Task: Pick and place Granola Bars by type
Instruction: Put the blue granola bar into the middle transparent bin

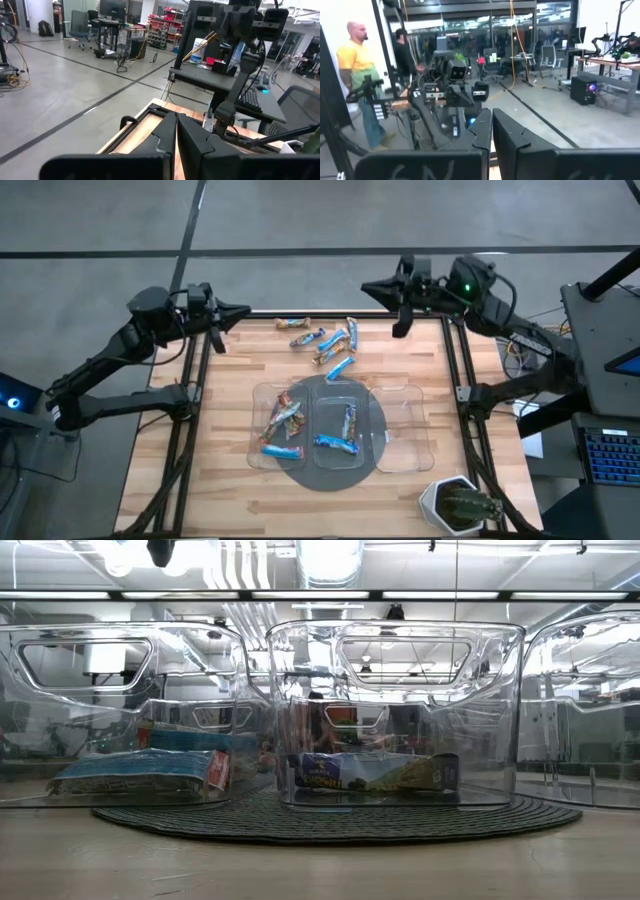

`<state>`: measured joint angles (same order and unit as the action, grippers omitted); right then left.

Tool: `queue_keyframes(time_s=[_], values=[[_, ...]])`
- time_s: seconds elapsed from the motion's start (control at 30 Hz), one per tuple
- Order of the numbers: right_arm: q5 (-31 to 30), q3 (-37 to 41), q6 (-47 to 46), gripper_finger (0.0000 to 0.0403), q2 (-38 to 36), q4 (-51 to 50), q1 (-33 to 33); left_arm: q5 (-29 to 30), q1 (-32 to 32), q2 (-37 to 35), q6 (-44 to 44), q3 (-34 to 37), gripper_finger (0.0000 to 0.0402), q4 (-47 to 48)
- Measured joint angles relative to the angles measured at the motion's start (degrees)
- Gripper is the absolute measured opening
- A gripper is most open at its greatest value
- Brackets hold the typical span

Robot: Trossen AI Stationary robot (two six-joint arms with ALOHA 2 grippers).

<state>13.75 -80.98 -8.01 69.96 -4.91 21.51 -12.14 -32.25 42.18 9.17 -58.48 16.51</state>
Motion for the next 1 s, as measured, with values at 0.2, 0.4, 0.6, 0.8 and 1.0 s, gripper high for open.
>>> queue_keyframes(time_s=[0.2,0.4,0.6,0.8,1.0], values=[[-0.5,10.4,-2.2,0.0008,-5.8,3.1,0.0,0.0,0.0,0.5,3.8,0.0,0.0,-0.3],[-0.5,16.2,-4.2,0.0009,-10.5,4.6,0.0,-0.1,0.0,1.4,7.1,0.0,0.0,-2.2],[-1.8,21.0,-8.6,0.0026,-14.7,7.4,0.0,-4.4,0.1,4.6,7.1,-1.5,0.0034,-3.0],[-2.3,23.7,-12.6,0.01,-16.4,7.3,0.0,-4.9,0.0,9.4,6.4,-5.1,0.0115,-3.2],[-6.4,24.0,-12.9,0.0177,-16.2,7.2,0.0,-4.8,0.0,14.1,0.5,-10.6,0.0179,4.8]])
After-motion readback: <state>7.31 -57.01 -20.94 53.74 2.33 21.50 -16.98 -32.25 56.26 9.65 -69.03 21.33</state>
